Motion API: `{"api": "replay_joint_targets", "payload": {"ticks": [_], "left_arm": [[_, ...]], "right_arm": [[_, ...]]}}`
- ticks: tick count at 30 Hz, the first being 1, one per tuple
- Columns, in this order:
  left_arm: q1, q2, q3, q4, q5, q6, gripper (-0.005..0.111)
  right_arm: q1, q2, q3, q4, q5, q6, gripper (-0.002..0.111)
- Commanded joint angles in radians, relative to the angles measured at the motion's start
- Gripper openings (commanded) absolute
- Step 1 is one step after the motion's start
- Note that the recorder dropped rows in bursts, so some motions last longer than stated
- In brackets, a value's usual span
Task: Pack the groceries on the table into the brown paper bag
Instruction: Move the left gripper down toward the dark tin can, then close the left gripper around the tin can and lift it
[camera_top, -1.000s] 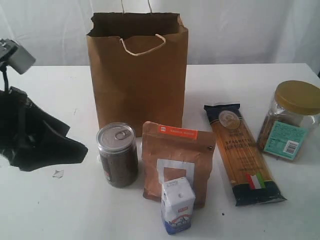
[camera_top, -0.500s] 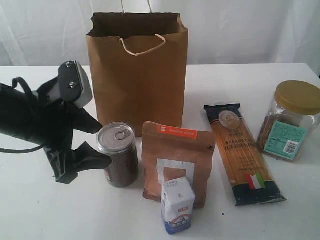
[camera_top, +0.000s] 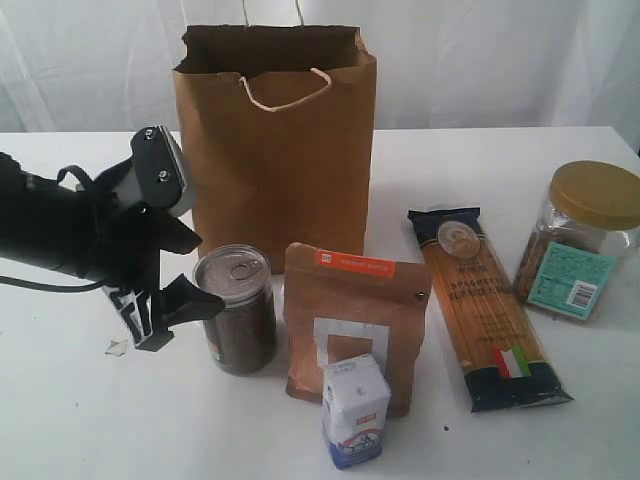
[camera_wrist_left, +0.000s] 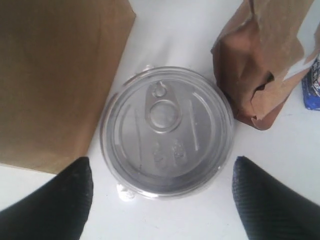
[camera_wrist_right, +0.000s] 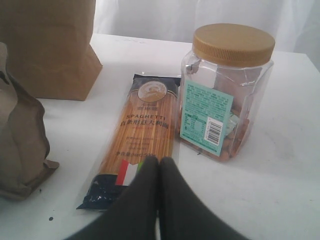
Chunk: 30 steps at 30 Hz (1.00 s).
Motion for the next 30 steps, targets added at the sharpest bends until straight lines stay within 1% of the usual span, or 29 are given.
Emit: {"api": "replay_joint_targets", "payload": {"ticks": [1,17,20,24,26,30], "left_arm": [[-0.008,0.006,-0.005,-0.022,0.014,0.000,0.078],[-0.008,0.008,-0.006,-0.178,0.011,-0.004,0.078],[-0.008,0.011,-0.006,-0.182,0.007,-0.019,0.085],[-0.008,0.040,-0.006,-0.185,-0.017,-0.061,0.099],[-0.015,0.059,-0.006,-0.185,-0.014,-0.061,0.101],[-0.048,0.089,-0.006,-0.185,-0.048,-0.061,0.101]], "right_arm": [[0.000,0.000,0.006,-0.001,-0.004,0.000,0.000],[0.000,0.000,0.006,-0.001,-0.004,0.000,0.000],[0.000,0.000,0.006,-0.001,-0.004,0.000,0.000],[0.000,0.000,0.006,-0.001,-0.004,0.000,0.000],[0.000,0.000,0.006,-0.001,-0.004,0.000,0.000],[0.000,0.000,0.006,-0.001,-0.004,0.000,0.000]]}}
